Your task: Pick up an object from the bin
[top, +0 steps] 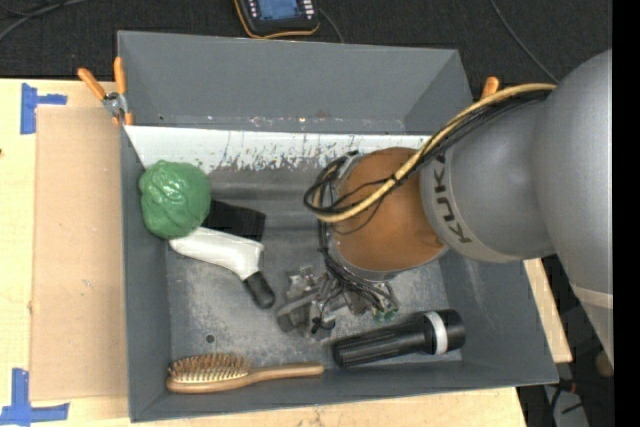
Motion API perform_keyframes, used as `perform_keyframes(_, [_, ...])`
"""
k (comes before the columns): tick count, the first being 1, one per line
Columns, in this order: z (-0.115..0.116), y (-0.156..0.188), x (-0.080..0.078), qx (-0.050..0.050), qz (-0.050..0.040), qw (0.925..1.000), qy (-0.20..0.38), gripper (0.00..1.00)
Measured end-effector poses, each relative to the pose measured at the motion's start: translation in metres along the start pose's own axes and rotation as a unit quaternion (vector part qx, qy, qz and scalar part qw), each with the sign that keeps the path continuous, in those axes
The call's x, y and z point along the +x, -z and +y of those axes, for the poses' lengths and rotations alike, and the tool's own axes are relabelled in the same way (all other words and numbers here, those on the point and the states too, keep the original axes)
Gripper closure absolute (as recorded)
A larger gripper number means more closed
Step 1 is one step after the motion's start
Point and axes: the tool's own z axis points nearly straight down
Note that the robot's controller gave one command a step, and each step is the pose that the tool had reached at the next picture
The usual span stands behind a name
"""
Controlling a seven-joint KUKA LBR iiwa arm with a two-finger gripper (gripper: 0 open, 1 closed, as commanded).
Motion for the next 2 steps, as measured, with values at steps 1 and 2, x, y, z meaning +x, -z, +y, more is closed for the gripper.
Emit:
perform_keyframes(1, [0.0,0.0,0.0,0.0,0.0,1.0,0.0,1.0])
perform_keyframes(2, [-0.005,0.095,-0.007,0.0,0.0026,1.0,-0.004,1.0])
